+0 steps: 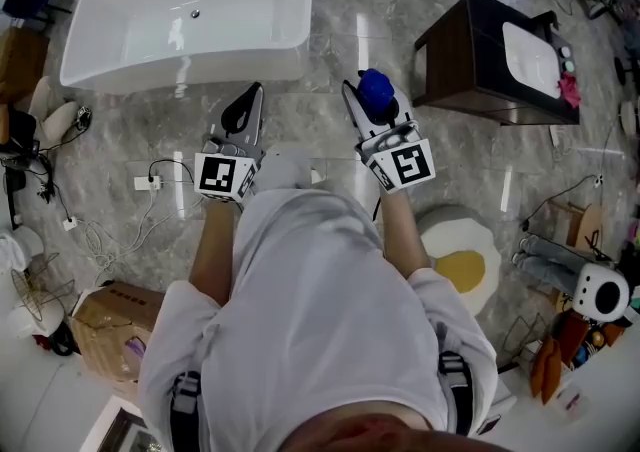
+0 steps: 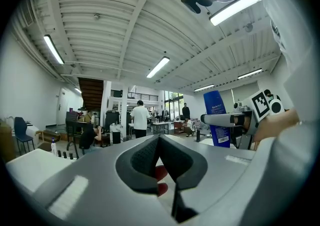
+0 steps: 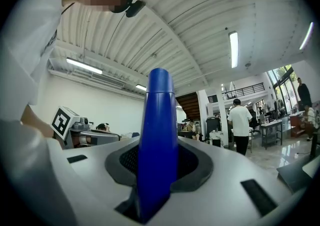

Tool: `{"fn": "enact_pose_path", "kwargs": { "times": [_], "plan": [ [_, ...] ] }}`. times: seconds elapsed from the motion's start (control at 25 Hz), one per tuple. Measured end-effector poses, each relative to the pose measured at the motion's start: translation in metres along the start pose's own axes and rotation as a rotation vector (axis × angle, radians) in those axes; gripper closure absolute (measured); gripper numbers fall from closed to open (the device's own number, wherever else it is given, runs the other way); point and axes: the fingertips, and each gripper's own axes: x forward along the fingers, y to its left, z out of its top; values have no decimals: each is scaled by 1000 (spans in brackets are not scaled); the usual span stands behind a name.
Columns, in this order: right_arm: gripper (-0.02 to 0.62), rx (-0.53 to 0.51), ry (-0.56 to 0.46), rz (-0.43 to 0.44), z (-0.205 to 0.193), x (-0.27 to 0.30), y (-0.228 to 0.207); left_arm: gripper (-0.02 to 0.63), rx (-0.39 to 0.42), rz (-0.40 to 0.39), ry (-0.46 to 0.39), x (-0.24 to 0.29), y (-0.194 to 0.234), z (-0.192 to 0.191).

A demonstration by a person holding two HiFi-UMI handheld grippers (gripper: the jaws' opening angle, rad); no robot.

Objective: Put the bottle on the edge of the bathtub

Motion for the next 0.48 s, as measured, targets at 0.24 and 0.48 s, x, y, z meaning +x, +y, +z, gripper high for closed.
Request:
{"fn": "enact_pose_path", "kwargs": {
  "times": [0.24, 0.48],
  "plan": [
    [479, -6, 0, 28, -4, 27, -38, 607, 1, 3, 9, 44, 10, -5],
    [479, -5, 4, 40, -10, 71, -91, 607, 4, 9, 11, 115, 35, -9]
  ]
}}
